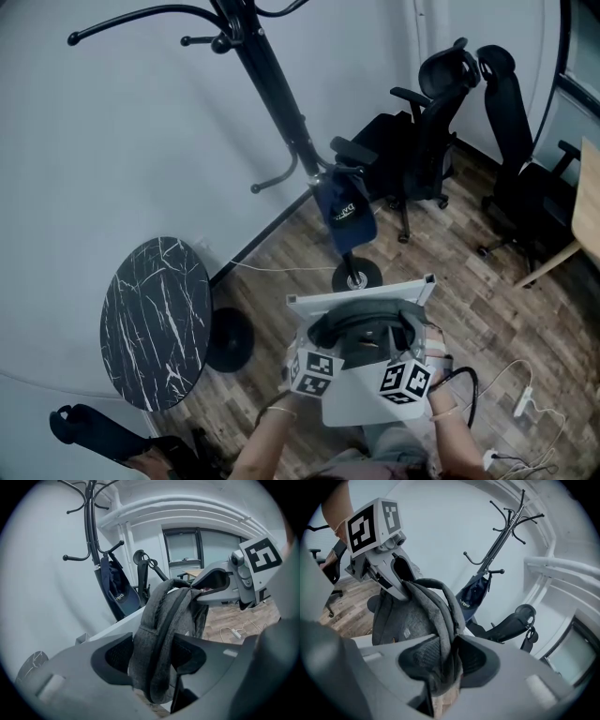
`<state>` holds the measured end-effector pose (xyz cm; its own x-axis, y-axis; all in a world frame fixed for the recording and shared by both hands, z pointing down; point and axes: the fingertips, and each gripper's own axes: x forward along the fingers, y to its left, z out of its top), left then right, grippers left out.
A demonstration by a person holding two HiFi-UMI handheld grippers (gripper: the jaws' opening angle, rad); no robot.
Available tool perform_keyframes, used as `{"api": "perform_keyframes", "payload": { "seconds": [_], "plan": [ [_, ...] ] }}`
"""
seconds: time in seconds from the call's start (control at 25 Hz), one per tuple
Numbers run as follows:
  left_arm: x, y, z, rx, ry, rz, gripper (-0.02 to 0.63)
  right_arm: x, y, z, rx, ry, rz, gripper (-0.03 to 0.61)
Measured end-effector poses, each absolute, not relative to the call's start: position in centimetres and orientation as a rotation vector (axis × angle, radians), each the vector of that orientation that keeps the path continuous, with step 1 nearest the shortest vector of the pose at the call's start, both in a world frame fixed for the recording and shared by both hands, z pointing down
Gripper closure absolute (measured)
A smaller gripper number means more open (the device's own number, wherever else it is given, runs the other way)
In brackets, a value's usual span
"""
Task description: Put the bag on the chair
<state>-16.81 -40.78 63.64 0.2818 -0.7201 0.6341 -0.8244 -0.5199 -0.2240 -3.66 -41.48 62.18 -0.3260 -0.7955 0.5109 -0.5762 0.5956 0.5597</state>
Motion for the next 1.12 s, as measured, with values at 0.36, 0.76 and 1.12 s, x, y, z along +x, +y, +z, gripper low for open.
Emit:
{"api": "perform_keyframes", "payload": {
  "seconds": [0.36, 0.76, 1.12],
  "plan": [
    [-17.4, -41.1, 63.9, 2.341, -1.453, 1.098, 0.372, -4.2, -41.9, 62.2, 1.076, -2.077, -0.299, 0.425],
    [-17.9, -39.3, 63.8, 2.339, -1.406, 1.231, 0.334, -3.9, -40.7, 62.1, 1.044, -2.082, -0.278, 0.377],
    [-18.6, -36.8, 63.7, 2.316, -1.401, 1.262, 0.334, -3.8, -38.7, 61.9, 1.022, -2.071, -0.290, 0.377]
  ]
}}
